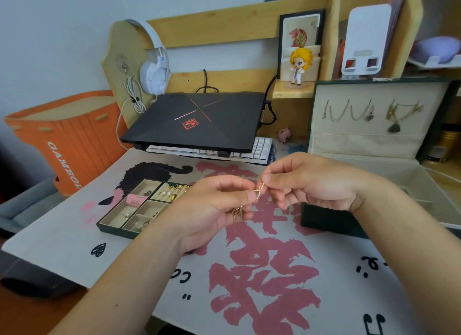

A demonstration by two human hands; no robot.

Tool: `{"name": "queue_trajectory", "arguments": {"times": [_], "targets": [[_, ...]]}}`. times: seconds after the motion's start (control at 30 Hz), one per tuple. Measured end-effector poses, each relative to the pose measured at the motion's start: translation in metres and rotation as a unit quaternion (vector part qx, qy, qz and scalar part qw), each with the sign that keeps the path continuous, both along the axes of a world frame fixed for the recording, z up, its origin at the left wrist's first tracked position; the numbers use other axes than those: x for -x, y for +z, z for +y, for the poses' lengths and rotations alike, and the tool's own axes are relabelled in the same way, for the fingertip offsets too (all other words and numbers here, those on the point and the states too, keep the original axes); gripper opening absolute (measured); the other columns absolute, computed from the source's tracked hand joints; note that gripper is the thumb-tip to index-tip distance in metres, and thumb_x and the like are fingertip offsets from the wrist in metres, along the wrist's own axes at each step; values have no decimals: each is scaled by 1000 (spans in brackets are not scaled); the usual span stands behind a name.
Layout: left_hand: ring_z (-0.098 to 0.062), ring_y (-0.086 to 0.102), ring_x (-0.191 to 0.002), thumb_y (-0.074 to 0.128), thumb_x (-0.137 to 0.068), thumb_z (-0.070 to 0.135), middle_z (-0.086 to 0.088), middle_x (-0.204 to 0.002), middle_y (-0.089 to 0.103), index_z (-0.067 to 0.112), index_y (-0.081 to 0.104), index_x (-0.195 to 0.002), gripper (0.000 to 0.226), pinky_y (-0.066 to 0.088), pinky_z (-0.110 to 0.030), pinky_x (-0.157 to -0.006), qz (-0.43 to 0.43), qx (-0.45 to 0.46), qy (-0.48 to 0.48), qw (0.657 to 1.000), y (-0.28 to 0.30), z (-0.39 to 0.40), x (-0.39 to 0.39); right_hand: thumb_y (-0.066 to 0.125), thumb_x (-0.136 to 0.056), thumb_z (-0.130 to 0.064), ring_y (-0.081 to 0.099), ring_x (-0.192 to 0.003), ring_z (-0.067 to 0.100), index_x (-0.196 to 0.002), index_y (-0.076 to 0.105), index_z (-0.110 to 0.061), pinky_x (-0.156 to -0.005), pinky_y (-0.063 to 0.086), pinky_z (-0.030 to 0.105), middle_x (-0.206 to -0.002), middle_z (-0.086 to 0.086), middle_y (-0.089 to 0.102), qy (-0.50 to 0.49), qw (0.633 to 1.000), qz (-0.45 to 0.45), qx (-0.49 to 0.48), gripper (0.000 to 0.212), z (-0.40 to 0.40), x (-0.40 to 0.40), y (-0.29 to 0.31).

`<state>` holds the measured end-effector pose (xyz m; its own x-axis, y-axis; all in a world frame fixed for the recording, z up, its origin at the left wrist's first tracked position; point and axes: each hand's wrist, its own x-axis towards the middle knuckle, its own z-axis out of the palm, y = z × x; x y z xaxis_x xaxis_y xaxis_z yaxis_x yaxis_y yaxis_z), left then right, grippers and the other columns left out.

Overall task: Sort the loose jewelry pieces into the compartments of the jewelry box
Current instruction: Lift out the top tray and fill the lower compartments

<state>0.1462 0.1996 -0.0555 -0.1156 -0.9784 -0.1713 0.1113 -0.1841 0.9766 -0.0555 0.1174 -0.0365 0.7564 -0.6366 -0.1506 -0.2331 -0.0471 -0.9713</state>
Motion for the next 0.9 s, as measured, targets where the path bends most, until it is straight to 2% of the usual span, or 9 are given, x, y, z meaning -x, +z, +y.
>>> {"name": "queue_trajectory", "arguments": {"times": [0.1,0.17,0.27,0.33,0.47,0.57,0.73,0.83,0.9], "targets": [[-17,61,-71,73,-85,1,-8,-80,68,5,77,-96,12,58,-31,-74,-14,7,17,1000,2,0,-3,59,-98,-18,64,-70,20,-100,73,-2,-71,55,29,-74,12,64,3,999,35,18,21,0,1,2],[-17,60,-67,70,-90,-1,-10,-77,67,4,77,-94,10,58,-30,-70,-17,5,36,999,6,-1,-5,61,-97,-20,72,-85,22,-101,75,-5,-83,58,34,-88,10,74,5,996,76,43,20,2,1,4],[-16,60,-63,68,-91,-2,-11,-75,66,3,76,-91,9,58,-28,-66,-13,2,47,999,15,-2,-6,67,-95,-26,70,-98,15,-102,77,-23,-93,57,37,-101,-5,76,-31,979,118,165,13,5,-4,4],[-15,60,-63,68,-92,-1,-10,-75,66,3,75,-92,8,57,-27,-64,-29,2,51,998,19,-4,-8,69,-93,-23,69,-89,18,-95,76,-26,-90,57,42,-92,-5,75,-83,961,100,244,8,6,-6,7],[-13,59,-62,69,-91,2,-8,-76,68,5,75,-94,8,57,-26,-63,-58,-8,63,996,27,-8,-12,71,-91,-19,65,-71,17,-85,74,-24,-76,57,43,-78,0,71,-84,953,64,284,8,13,-7,15],[-12,59,-61,69,-91,2,-8,-76,68,6,76,-91,7,56,-26,-62,-70,-11,67,995,30,-9,-11,74,-89,-25,65,-73,18,-84,75,-25,-71,57,41,-79,0,71,-83,945,67,310,5,19,-14,13],[-13,59,-60,68,-91,1,-9,-75,67,3,74,-91,7,56,-26,-62,-64,0,68,996,33,-10,-6,75,-87,-32,60,-61,2,-81,75,-26,-64,55,33,-70,-7,70,-130,930,64,338,8,22,-25,4],[-13,59,-60,69,-92,2,-10,-78,68,2,74,-93,6,57,-27,-63,-61,0,68,996,34,-10,-4,72,-91,-27,60,-63,12,-82,76,-25,-65,55,41,-72,-2,70,-132,930,53,338,11,22,-24,5],[-13,59,-60,69,-92,3,-10,-78,69,3,74,-92,5,57,-27,-63,-61,-1,67,996,35,-9,-3,71,-92,-25,60,-64,14,-83,78,-24,-66,53,39,-74,1,71,-129,939,37,316,11,20,-20,7]]}}
